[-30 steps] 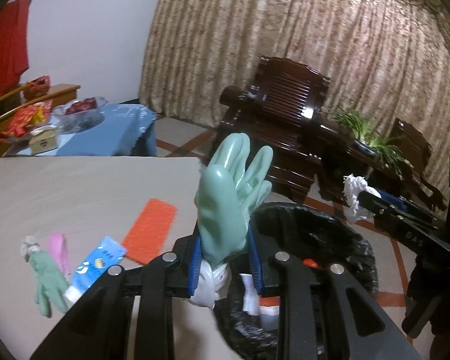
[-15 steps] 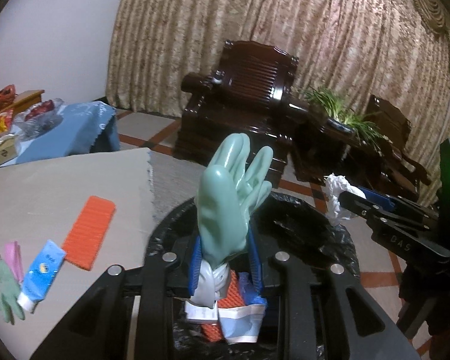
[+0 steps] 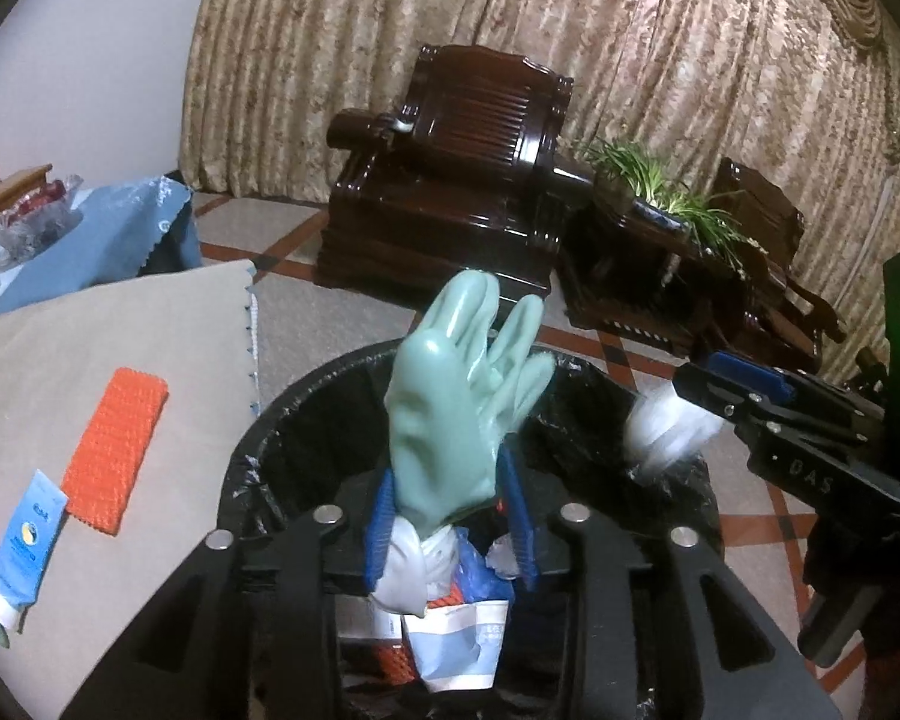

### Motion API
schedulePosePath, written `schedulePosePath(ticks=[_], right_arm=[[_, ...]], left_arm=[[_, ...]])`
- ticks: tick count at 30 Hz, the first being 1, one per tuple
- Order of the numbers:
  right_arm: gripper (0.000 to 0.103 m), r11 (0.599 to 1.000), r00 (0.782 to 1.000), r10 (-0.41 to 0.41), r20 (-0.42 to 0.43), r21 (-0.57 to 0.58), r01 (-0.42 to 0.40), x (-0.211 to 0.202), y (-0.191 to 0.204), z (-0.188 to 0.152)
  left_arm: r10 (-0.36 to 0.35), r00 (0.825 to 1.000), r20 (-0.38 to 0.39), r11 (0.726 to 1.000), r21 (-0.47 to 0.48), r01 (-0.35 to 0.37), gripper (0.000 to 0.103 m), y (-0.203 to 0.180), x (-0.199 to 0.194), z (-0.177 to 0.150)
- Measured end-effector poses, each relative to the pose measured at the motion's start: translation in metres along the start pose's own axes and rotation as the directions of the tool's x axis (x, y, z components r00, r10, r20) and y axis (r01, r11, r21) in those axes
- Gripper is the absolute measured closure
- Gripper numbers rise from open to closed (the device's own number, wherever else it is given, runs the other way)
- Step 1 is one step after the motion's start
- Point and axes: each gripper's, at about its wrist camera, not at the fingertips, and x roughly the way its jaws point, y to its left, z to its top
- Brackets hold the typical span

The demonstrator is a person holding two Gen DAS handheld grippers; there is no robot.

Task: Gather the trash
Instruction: 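Carry the glove and tissue over the bin and open both tools, then move both tools back over the table toward the remaining glove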

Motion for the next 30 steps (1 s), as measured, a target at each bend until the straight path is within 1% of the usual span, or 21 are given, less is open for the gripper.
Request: schedulePosePath(ticks=[1,2,4,5,6,7,8,9,14,16,20,24,27,29,30], right_arm=[[0.041,1.000,1.000,0.000,0.002,0.004,0.000,-0.001,0.000,0.000],[0.037,1.000,1.000,-0.002,0.006,0.005,0.002,-0.001,-0.001,0.000],[0.024,1.000,1.000,-0.005,0.015,0.003,0.005,-0.003,0.000,0.000],[0.019,1.000,1.000,-0.006,0.018,0.004,0.006,-0.005,0.000,0.000],[0.012,1.000,1.000,-0.008,0.028,0.008,0.008,-0.007,0.001,0.001],[0.011,1.000,0.999,-0.003,0.038,0.009,0.002,-0.010,0.002,0.002],[0.009,1.000,0.999,0.004,0.042,0.009,-0.005,-0.011,0.002,0.003],[0.005,1.000,0.999,0.010,0.046,0.007,-0.010,-0.013,0.004,0.004],[0.005,1.000,0.995,0.007,0.098,-0.014,-0.006,-0.026,0.025,0.009],[0.005,1.000,0.993,0.009,0.121,-0.027,-0.006,-0.031,0.036,0.011],[0.005,0.997,0.989,0.065,0.133,-0.043,-0.060,-0.033,0.055,0.015],[0.005,0.992,0.982,0.128,0.136,-0.036,-0.125,-0.033,0.078,0.018],[0.005,0.986,0.976,0.166,0.141,-0.038,-0.162,-0.032,0.096,0.023],[0.005,0.983,0.973,0.183,0.142,-0.058,-0.176,-0.031,0.112,0.026],[0.005,0.980,0.971,0.192,0.142,-0.073,-0.183,-0.030,0.122,0.028]], left_arm=[[-0.002,1.000,-0.002,1.000,-0.006,0.002,0.061,0.002,0.000,-0.001],[0.004,1.000,0.004,1.000,-0.008,-0.004,0.057,0.004,-0.002,-0.001],[0.008,1.000,0.013,1.000,-0.008,-0.007,0.049,0.008,-0.007,-0.002],[0.013,1.000,0.018,1.000,-0.007,-0.013,0.043,0.008,-0.010,-0.002],[0.023,0.999,0.031,1.000,-0.005,-0.023,0.040,0.010,-0.015,-0.002],[0.031,0.999,0.039,1.000,-0.003,-0.031,0.038,0.013,-0.019,-0.002],[0.040,0.998,0.045,0.999,-0.003,-0.040,0.033,0.015,-0.023,-0.002],[0.049,0.998,0.050,0.999,-0.004,-0.049,0.029,0.017,-0.026,-0.002],[0.128,0.987,0.094,0.992,-0.030,-0.126,0.015,0.035,-0.056,-0.002],[0.161,0.981,0.112,0.987,-0.046,-0.156,0.014,0.046,-0.070,-0.003],[0.221,0.966,0.136,0.973,-0.094,-0.210,0.012,0.069,-0.096,-0.008],[0.299,0.943,0.148,0.950,-0.140,-0.279,0.011,0.093,-0.123,-0.018],[0.369,0.918,0.149,0.923,-0.178,-0.342,0.011,0.116,-0.143,-0.030],[0.402,0.905,0.143,0.908,-0.195,-0.372,0.011,0.127,-0.152,-0.037],[0.424,0.895,0.138,0.896,-0.206,-0.393,0.011,0.135,-0.158,-0.042]])
